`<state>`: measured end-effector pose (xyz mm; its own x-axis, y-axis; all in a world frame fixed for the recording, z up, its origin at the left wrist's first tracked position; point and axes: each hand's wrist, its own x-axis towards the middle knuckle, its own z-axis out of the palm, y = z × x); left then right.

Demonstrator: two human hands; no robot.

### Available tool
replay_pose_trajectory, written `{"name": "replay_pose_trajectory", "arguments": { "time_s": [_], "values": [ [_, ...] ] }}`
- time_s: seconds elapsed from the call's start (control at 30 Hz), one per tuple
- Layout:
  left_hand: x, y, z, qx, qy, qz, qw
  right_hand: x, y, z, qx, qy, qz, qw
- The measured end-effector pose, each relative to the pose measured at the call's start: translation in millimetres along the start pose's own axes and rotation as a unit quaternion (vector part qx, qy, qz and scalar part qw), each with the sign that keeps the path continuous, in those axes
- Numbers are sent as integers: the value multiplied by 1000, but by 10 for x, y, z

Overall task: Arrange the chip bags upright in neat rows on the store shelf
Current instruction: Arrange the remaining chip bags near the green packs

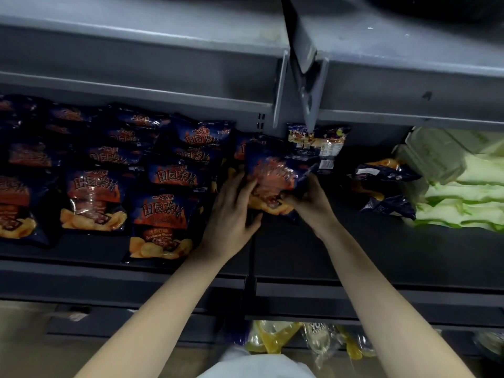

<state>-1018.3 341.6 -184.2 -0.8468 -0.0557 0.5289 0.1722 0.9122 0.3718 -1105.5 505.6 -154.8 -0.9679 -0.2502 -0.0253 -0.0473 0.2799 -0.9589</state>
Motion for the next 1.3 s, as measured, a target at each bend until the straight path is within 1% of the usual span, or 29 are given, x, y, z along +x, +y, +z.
{"name": "replay_pose_trajectory", "arguments": {
  "time_s": [0.07,0.1,0.2,0.37,0.5,0.67,0.73,0.83,0.9,1.1,1.3],
  "values": [
    [-99,-19,82,71,-27,2,997,21,43,76,-44,-31,-24,998],
    [-139,-30,106,102,-38,2,994,37,57,113,-56,-34,-31,997],
    [-234,-63,162,141,-63,-10,988,86,79,221,-93,-8,-49,994],
    [-279,-106,206,111,-84,-37,990,171,204,346,-149,55,-45,986],
    [-280,-102,196,102,-108,-50,988,100,310,406,-139,74,-29,987],
    [-278,-99,192,98,-126,-55,986,3,359,464,-171,108,-63,977],
    [-282,-97,191,94,-126,-58,986,-14,352,488,-186,106,-71,974],
    [-283,-85,187,88,-128,-70,985,-49,350,530,-248,74,-78,963],
    [-283,-75,178,86,-128,-77,985,-66,339,549,-282,67,-87,953],
    [-282,-68,164,83,-137,-77,984,-107,322,588,-365,87,-68,924],
    [-298,-127,199,86,-124,-60,987,-128,326,595,-397,90,-39,913]
  ]
}}
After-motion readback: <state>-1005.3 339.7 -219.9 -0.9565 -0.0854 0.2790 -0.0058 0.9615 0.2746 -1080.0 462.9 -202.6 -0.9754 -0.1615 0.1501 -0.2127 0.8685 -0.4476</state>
